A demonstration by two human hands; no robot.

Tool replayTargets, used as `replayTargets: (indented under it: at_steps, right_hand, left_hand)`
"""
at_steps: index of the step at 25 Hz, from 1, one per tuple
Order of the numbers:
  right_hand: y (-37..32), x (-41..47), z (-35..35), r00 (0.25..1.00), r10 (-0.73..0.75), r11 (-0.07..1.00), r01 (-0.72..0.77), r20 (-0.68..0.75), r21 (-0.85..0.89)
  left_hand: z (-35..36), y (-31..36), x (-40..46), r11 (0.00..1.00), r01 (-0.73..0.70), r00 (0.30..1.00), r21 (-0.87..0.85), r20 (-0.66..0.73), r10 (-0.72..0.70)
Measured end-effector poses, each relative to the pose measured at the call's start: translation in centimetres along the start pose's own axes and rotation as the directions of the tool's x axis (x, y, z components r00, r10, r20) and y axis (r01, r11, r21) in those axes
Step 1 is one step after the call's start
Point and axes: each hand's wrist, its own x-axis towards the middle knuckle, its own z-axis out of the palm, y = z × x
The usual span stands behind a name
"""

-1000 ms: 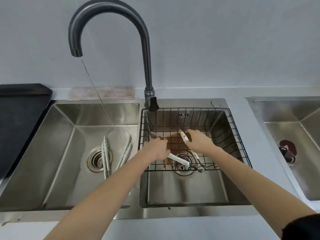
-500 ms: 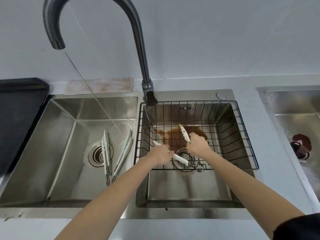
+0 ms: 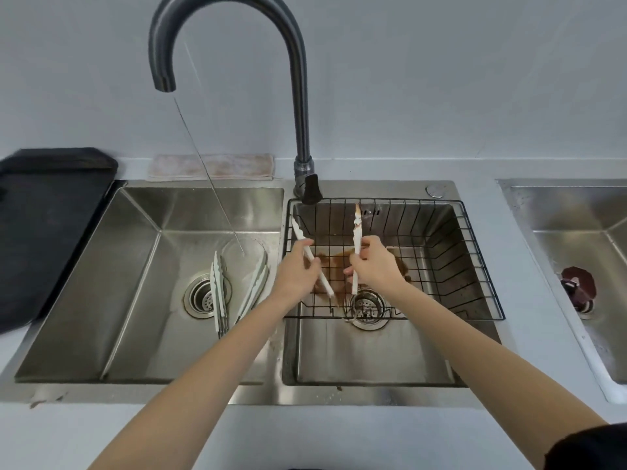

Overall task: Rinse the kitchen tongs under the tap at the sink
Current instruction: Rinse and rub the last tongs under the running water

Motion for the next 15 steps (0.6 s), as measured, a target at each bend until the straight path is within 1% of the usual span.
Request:
replayTargets:
  at_steps: [1, 3, 6, 9, 12, 15]
  right_hand:
    - [-0.7, -0.4, 0.7, 1.0, -0.03, 0.999, 0.03, -0.007, 0.025]
    - [-1.8, -1.0, 2.4, 0.998, -0.054, 0.994, 0.055, -0.011, 0.091]
    - [-3.2, -1.4, 5.3, 0.999, -0.043, 0.988, 0.04, 0.016, 0.148]
    - [-4.8, -1.4, 8.9, 0.996, 0.032, 0.961, -0.053, 0.078, 0.271]
    - [-6.3, -1.0, 12.2, 0.979, 0.131, 0.879, -0.187, 0.154, 0.44]
    - [-8.0, -0.4, 15.4, 0.967, 0.165, 0.84, -0.24, 0.192, 0.487]
  left_hand:
    - [-0.8, -0.2, -0.4, 0.998, -0.015, 0.998, -0.058, -0.063, 0.011]
    - [-2.4, -0.8, -1.0, 0.984, -0.015, 0.988, -0.177, -0.153, -0.013]
    - [-5.0, -2.4, -1.9, 0.975, -0.018, 0.973, -0.223, -0.226, -0.034]
    - [-8.1, -4.6, -2.3, 0.956, 0.018, 0.965, -0.294, -0.245, -0.093]
    - [-11.0, -6.8, -2.0, 0.943, 0.101, 0.952, -0.317, -0.246, -0.185]
    - [-14.2, -8.5, -1.4, 0.95, 0.13, 0.944, -0.282, -0.259, -0.206]
